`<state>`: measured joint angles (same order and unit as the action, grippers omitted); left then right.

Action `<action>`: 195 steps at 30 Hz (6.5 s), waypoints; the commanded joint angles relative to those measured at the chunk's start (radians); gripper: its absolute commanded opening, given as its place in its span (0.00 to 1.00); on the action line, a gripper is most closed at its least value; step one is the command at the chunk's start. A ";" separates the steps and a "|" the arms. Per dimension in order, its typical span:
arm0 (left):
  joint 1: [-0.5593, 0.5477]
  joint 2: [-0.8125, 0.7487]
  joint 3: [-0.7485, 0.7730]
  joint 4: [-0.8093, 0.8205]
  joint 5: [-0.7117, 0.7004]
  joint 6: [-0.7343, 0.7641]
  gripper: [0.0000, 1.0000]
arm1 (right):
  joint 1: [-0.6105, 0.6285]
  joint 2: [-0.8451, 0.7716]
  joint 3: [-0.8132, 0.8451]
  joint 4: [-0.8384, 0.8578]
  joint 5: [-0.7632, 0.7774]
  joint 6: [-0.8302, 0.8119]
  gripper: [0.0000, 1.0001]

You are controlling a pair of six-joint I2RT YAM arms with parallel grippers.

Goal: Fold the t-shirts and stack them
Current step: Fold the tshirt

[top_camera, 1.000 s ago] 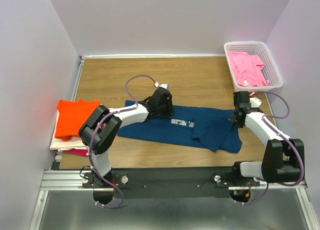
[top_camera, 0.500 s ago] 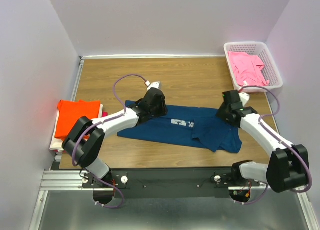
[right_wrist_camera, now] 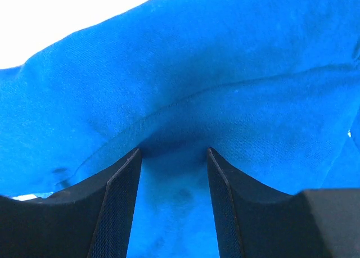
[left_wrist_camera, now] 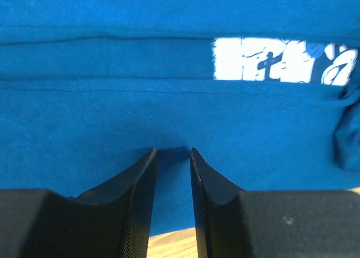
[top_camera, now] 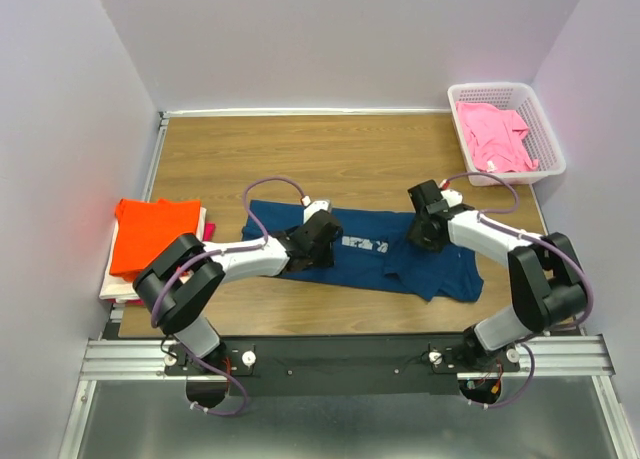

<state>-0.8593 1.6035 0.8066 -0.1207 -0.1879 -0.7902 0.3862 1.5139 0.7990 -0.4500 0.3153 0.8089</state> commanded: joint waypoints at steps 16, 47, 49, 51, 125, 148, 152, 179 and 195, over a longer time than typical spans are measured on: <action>-0.105 0.124 0.066 -0.008 0.073 -0.047 0.38 | 0.006 0.685 0.679 0.106 -0.155 -0.284 0.57; -0.087 -0.160 -0.012 -0.077 -0.059 -0.037 0.89 | 0.026 0.459 0.668 0.054 -0.197 -0.317 0.72; -0.093 -0.160 -0.036 -0.076 -0.062 -0.056 0.85 | 0.028 0.453 0.640 0.068 -0.180 -0.310 0.65; -0.101 -0.151 -0.058 -0.073 -0.061 -0.061 0.79 | 0.028 0.462 0.622 0.074 -0.157 -0.309 0.57; -0.113 -0.349 -0.277 -0.050 0.021 -0.178 0.59 | 0.617 -0.239 -0.153 0.128 -0.156 0.188 0.30; -0.095 -0.582 -0.464 0.226 0.146 -0.199 0.61 | 0.674 -0.152 -0.126 0.177 -0.147 0.234 0.27; -0.093 -0.665 -0.495 0.254 0.127 -0.213 0.70 | 0.672 -0.156 -0.127 0.177 -0.148 0.236 0.30; -0.081 -0.645 -0.524 0.179 0.028 -0.227 0.86 | 0.681 -0.176 -0.090 0.185 -0.174 0.246 0.31; -0.081 -0.588 -0.486 0.185 0.019 -0.198 0.86 | 0.689 -0.112 -0.152 0.232 -0.182 0.285 0.31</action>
<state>-0.9443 0.9916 0.2974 0.0578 -0.1558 -1.0111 1.0664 1.4090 0.6609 -0.2527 0.1364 1.0679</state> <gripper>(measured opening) 0.860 0.310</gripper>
